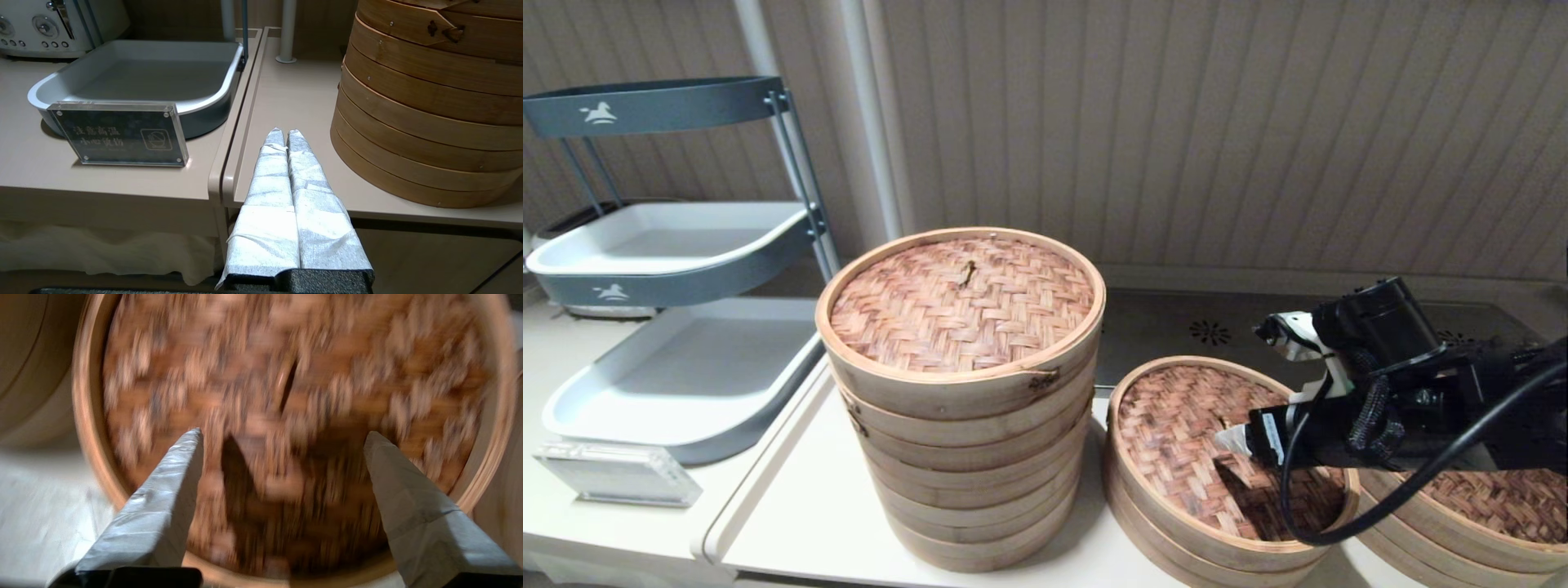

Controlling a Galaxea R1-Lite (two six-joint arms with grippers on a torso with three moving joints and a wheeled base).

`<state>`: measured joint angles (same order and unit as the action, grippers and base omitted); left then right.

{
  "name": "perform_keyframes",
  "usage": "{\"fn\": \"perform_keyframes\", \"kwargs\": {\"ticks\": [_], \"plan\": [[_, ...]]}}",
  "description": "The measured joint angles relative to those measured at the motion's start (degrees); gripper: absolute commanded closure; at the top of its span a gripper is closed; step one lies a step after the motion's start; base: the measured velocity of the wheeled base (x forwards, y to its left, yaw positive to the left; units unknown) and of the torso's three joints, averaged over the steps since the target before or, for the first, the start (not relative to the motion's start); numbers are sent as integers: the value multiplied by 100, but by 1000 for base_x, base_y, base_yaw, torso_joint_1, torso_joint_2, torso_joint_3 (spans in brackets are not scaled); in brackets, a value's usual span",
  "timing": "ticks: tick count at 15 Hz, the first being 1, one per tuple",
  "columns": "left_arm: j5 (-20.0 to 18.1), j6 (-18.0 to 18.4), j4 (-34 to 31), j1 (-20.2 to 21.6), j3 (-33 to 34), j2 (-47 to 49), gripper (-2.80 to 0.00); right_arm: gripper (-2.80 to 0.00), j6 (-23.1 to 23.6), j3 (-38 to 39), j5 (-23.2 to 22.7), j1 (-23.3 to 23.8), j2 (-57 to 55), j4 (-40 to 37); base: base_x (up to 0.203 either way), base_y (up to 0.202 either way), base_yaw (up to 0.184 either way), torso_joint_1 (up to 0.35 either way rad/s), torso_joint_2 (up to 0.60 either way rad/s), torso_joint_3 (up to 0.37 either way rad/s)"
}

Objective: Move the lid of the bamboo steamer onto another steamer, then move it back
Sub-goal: Pick up the steamer

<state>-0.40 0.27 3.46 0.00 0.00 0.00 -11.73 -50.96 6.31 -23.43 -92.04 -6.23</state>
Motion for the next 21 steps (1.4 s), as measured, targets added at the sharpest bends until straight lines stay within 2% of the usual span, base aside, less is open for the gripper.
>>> {"fn": "perform_keyframes", "kwargs": {"ticks": [3,15,16,21], "plan": [[2,-1,0,0,0,0,0,-280,-19,84,436,-42,-274,603,0,0,0,0,0,0],[0,0,1,0,0,0,0,-280,-42,60,480,-62,-724,645,0,0,0,0,0,0],[-1,0,1,0,0,0,0,0,-40,49,480,-57,-752,654,0,0,0,0,0,0],[-1,-2,1,0,0,0,0,0,-42,46,471,-67,-785,656,0,0,0,0,0,0]]}}
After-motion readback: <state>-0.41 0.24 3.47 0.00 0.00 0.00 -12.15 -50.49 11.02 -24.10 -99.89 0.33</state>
